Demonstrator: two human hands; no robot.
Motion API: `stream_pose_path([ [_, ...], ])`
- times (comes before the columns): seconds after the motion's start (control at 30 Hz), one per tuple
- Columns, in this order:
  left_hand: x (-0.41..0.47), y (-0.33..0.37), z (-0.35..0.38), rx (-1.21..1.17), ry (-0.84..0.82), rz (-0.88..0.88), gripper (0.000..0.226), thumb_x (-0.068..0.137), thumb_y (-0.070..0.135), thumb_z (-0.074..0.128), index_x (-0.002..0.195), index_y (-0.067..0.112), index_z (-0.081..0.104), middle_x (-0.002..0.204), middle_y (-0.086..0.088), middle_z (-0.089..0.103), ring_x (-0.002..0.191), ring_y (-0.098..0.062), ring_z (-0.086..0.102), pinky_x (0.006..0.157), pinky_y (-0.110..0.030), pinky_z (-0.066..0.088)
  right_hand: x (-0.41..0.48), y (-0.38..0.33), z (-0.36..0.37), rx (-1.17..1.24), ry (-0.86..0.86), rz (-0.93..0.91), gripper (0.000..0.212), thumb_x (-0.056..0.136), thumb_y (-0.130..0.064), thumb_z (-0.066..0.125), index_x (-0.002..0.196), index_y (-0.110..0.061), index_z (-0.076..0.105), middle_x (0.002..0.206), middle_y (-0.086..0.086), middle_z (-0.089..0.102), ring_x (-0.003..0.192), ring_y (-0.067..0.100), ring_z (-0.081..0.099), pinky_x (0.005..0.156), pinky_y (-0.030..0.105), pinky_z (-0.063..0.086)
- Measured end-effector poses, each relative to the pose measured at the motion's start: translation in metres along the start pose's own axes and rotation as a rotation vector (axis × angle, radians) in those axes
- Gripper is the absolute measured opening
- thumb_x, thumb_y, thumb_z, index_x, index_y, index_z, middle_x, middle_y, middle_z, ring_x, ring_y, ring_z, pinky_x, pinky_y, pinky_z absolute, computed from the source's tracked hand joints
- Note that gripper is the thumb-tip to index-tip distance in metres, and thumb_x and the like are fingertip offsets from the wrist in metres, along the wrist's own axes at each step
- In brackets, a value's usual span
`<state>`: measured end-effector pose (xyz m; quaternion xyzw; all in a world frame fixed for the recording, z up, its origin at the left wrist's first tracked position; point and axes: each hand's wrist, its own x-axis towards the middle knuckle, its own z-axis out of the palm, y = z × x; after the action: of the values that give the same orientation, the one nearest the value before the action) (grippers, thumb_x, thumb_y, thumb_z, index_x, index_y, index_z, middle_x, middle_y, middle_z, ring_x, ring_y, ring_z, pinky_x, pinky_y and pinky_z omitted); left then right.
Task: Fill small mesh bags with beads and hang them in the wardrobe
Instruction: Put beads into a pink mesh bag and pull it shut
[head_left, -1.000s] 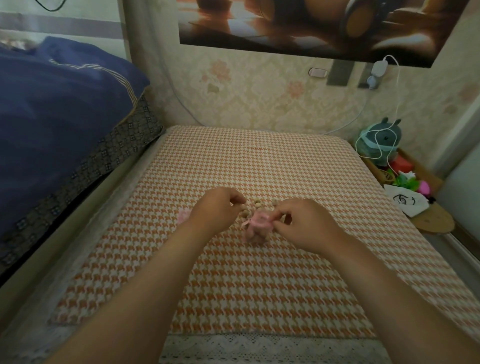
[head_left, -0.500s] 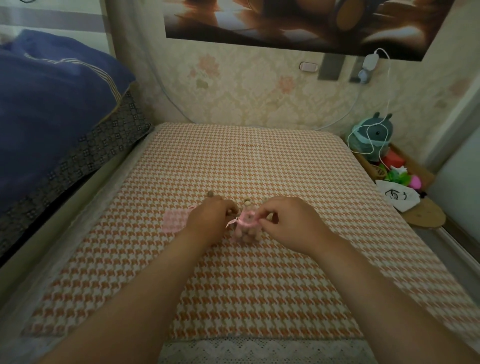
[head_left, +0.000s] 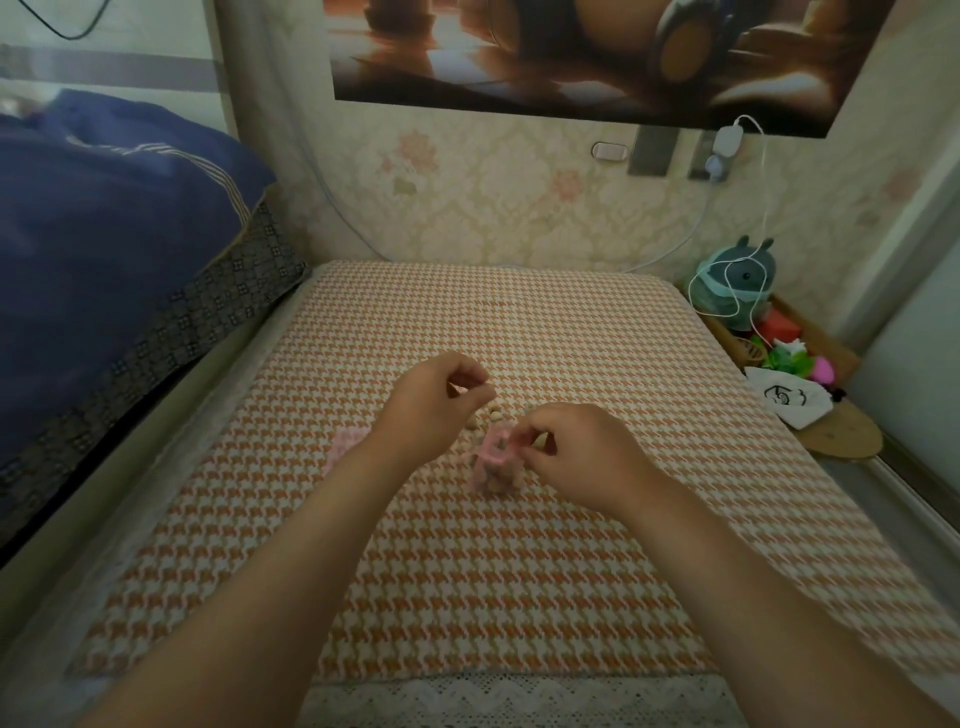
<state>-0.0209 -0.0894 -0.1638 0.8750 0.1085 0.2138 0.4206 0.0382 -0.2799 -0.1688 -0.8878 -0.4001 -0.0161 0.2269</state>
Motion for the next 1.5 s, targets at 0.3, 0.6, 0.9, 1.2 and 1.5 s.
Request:
stream_pose_path([
  [0.3,-0.019,0.010,0.005,0.148,-0.182,0.041,0.008,0.085,0.035,0.074,0.091,0.031,0.071,0.089,0.020,0.066,0.087,-0.002,0.061,0.077,-0.024,0.051,-0.005,-0.001,-0.004,-0.008,0.009,0.016,0.010,0.091,-0.042,0.067,0.096,-0.038,0.074,0.090,-0.023,0.066,0.078,-0.003,0.058,0.070,0.026,0.053],
  [0.6,-0.022,0.016,-0.003,0.349,-0.264,-0.003,0.017,0.085,0.041,0.067,0.100,0.036,0.074,0.092,0.021,0.066,0.088,0.000,0.062,0.075,-0.026,0.053,-0.003,0.001,-0.006,0.118,0.040,0.043,0.020,0.092,-0.034,0.068,0.112,-0.036,0.070,0.097,-0.020,0.070,0.079,-0.002,0.062,0.073,0.026,0.055],
  [0.9,-0.022,0.017,-0.010,0.281,-0.320,-0.028,0.019,0.090,0.028,0.066,0.107,0.027,0.074,0.101,0.017,0.067,0.093,0.000,0.062,0.083,-0.026,0.055,0.005,0.024,0.014,-0.071,-0.066,0.163,0.022,0.093,-0.027,0.065,0.113,-0.035,0.071,0.114,-0.012,0.070,0.100,0.013,0.065,0.075,0.029,0.050],
  [1.2,-0.018,0.010,-0.006,0.257,-0.316,-0.021,0.026,0.091,0.024,0.064,0.116,0.023,0.071,0.117,0.010,0.068,0.092,-0.002,0.061,0.068,-0.010,0.042,0.019,0.022,0.035,-0.340,-0.032,0.206,0.015,0.091,-0.021,0.062,0.093,-0.025,0.076,0.096,-0.003,0.071,0.082,0.023,0.068,0.065,0.031,0.053],
  [1.5,-0.018,0.009,-0.005,0.218,-0.299,-0.021,0.026,0.092,0.022,0.064,0.117,0.020,0.071,0.113,0.008,0.069,0.085,-0.001,0.060,0.060,-0.007,0.039,0.016,0.008,0.013,0.017,0.153,0.251,0.014,0.092,-0.040,0.065,0.103,-0.033,0.070,0.094,-0.013,0.065,0.083,0.010,0.062,0.069,0.031,0.052],
])
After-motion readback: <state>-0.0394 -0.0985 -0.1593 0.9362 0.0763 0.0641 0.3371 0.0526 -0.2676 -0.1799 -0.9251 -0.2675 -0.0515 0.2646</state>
